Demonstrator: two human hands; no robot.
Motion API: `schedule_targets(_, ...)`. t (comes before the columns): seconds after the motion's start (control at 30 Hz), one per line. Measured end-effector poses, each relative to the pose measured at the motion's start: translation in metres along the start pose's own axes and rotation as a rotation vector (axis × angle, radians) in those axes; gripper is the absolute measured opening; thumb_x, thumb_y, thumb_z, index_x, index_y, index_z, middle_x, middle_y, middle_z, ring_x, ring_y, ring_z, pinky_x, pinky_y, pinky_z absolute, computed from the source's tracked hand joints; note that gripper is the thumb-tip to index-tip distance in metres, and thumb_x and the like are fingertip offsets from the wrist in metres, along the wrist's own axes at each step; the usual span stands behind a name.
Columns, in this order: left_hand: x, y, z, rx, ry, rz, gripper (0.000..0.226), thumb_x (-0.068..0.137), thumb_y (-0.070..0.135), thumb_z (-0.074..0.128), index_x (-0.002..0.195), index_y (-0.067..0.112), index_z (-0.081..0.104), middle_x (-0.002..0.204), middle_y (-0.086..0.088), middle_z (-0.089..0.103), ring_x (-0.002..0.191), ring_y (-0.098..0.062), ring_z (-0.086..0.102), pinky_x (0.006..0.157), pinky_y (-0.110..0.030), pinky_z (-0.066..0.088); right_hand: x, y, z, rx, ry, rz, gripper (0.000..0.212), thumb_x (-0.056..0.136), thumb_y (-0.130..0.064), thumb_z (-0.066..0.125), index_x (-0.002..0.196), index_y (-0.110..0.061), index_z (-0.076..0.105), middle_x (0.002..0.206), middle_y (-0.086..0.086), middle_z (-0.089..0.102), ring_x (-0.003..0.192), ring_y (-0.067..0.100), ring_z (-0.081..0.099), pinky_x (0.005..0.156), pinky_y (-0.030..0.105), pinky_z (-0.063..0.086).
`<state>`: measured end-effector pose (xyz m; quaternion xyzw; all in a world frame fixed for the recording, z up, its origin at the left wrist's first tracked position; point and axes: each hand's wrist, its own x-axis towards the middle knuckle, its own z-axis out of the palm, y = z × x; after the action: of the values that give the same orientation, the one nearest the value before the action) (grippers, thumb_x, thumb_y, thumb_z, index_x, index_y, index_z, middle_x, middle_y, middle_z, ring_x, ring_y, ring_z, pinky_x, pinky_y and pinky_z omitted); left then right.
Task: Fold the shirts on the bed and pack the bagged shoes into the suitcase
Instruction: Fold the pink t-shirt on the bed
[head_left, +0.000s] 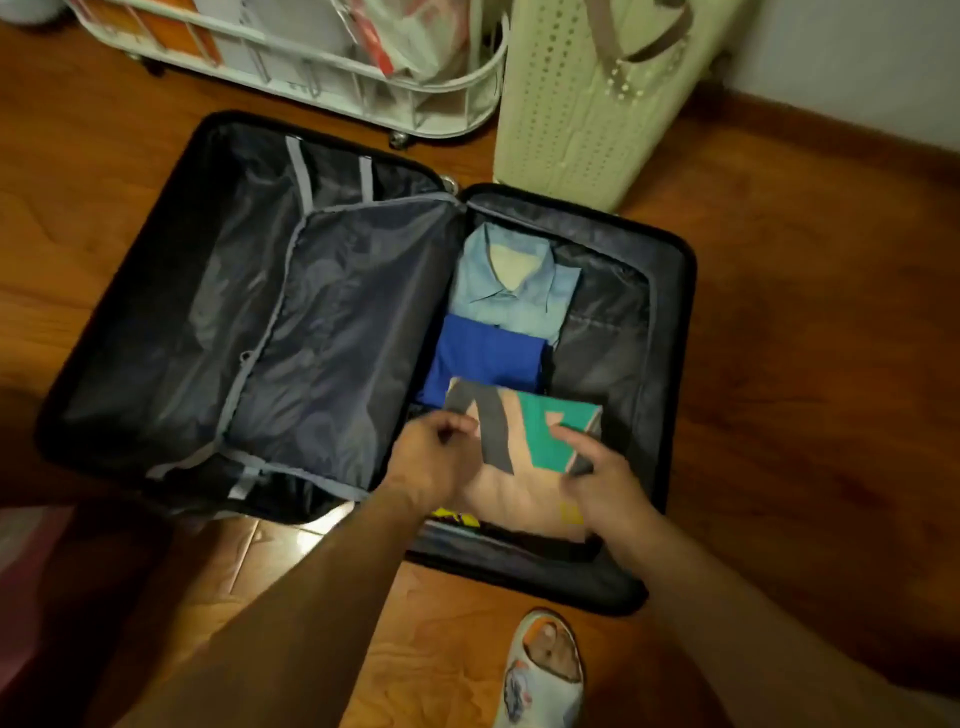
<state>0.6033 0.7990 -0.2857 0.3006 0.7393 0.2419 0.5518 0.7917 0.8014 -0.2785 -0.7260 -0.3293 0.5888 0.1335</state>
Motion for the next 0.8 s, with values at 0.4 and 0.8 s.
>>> schedule_targets(0.4,0.133,-0.036,0.006,0.878,-0.001,-0.006,0.06,0.093,0.013,0.049,0.149,0.036,0.042,0.143,-0.011,0.036,0.132,-0.038,0.039,0.111,-0.045,0.037,0.179,0.022,0.024,-0.268,0.028,-0.056,0.071,0.086,0.004,0.047,0.147,-0.031,0.049,0.155,0.009,0.039,0.132,0.024,0.049,0.106,0.029,0.047)
schedule_targets(0.8,-0.023,-0.065,-0.098,0.672,-0.055,-0.071,0.055,0.088,0.005,0.052,0.14,0.023,0.057,0.138,-0.011,0.05,0.129,-0.033,0.051,0.11,-0.033,0.039,0.044,-0.02,0.048,-0.565,-0.05,-0.052,0.053,0.092,-0.002,0.049,0.142,-0.02,0.052,0.14,0.009,0.052,0.127,0.027,0.052,0.106,0.027,0.042)
